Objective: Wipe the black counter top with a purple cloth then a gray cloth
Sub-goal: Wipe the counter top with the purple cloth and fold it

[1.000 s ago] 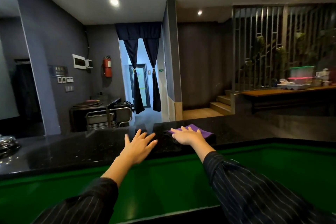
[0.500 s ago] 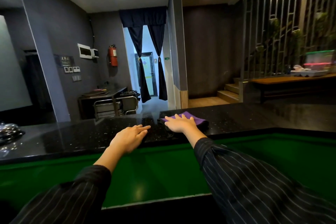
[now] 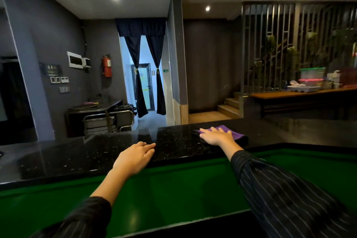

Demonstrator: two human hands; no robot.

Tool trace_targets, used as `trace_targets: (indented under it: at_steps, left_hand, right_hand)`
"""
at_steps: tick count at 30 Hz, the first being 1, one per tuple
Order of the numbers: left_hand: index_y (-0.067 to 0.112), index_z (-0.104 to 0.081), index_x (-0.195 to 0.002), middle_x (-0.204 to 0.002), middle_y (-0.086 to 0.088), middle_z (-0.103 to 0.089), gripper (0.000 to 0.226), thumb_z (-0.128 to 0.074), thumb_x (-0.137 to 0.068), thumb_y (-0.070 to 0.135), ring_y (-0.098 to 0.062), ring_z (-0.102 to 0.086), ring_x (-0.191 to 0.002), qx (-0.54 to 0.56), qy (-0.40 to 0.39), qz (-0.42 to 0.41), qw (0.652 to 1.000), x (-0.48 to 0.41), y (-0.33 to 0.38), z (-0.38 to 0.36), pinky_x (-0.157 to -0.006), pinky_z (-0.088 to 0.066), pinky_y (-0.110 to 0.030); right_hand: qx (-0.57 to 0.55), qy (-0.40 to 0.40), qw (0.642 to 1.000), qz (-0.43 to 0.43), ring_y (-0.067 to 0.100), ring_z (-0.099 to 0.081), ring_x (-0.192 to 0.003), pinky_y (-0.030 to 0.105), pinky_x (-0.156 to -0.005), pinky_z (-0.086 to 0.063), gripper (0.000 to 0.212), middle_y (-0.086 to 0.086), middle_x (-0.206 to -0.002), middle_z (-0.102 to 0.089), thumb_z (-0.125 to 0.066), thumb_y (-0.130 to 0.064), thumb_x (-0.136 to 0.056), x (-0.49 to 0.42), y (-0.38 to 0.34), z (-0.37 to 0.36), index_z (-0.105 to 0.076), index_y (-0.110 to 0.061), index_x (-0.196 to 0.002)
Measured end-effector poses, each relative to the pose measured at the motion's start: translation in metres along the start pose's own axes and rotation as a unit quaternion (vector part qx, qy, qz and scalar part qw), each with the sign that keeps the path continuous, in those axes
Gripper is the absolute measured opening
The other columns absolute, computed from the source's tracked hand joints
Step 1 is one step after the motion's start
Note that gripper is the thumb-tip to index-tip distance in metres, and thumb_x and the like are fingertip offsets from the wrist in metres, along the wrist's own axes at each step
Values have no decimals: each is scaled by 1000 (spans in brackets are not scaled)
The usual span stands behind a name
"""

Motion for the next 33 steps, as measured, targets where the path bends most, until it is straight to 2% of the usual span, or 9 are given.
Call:
trace_targets:
  at_steps: [3,6,14,19,22,26,29,33]
  left_hand:
    - [38,-37,-142,-146,2,-40,45,-26,-99,42,-22,-43,-131,-27,7,-7,1000,-2,2,0,-99,-40,-37]
    - [40,-37,-142,-144,3,-42,45,-25,-99,43,-21,-45,-129,-42,14,-8,999,-5,1,1,-97,-41,-38]
    - [45,-37,-140,-144,8,-40,44,-27,-97,49,-18,-44,-130,-38,-4,7,999,-11,-9,2,-100,-42,-39]
    - [49,-37,-138,-148,6,-37,42,-30,-97,50,-18,-39,-135,-12,-29,17,999,-10,-13,0,-107,-36,-42]
    - [49,-36,-139,-149,5,-36,42,-29,-97,49,-19,-37,-136,-2,-39,21,999,-6,-12,-3,-108,-35,-42]
    - [44,-34,-142,-150,4,-35,43,-27,-99,46,-21,-36,-137,-18,-32,16,999,-3,-2,-5,-108,-35,-41]
    - [43,-30,-144,-153,4,-32,45,-24,-100,45,-21,-36,-137,-33,-21,11,999,-2,4,-3,-107,-35,-41]
    - [50,-19,-144,-159,4,-19,45,-19,-99,48,-21,-25,-144,-59,-49,-11,997,-2,7,-5,-114,-26,-44]
  right_hand:
    - [24,10,999,-45,36,-1,-151,58,-118,1,58,7,-165,-2,-16,-57,-100,-11,-17,-2,-10,-40,-155]
    - [34,12,999,-39,38,-1,-150,59,-118,0,60,9,-165,-2,-18,-59,-99,-23,-48,-5,-10,-39,-155]
    - [39,-7,992,120,35,-2,-151,61,-117,0,59,7,-165,-4,-22,-58,-99,-11,-146,-27,-11,-40,-155]
    - [34,-43,978,202,30,-1,-152,60,-118,0,57,1,-165,-1,-21,-59,-100,12,-126,-26,-10,-45,-154]
    - [18,-19,989,147,37,2,-150,56,-119,-1,65,8,-165,5,-24,-69,-94,12,-68,-14,-11,-45,-153]
    - [3,7,1000,6,38,2,-150,52,-120,0,87,17,-163,3,-24,-79,-87,6,8,1,-9,-30,-157]
    - [3,17,999,-33,36,0,-151,51,-121,0,86,16,-164,0,-24,-77,-89,2,14,5,-10,-27,-157]
    - [35,16,997,-70,40,0,-149,53,-120,-2,86,19,-163,1,-21,-75,-90,1,-7,1,-7,-23,-157]
Point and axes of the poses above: each hand's wrist, its own x-axis away from the middle knuckle, its own z-axis out of the back of the hand, y = z × x, the point moved 7 cm from there along -x, towards the middle knuckle
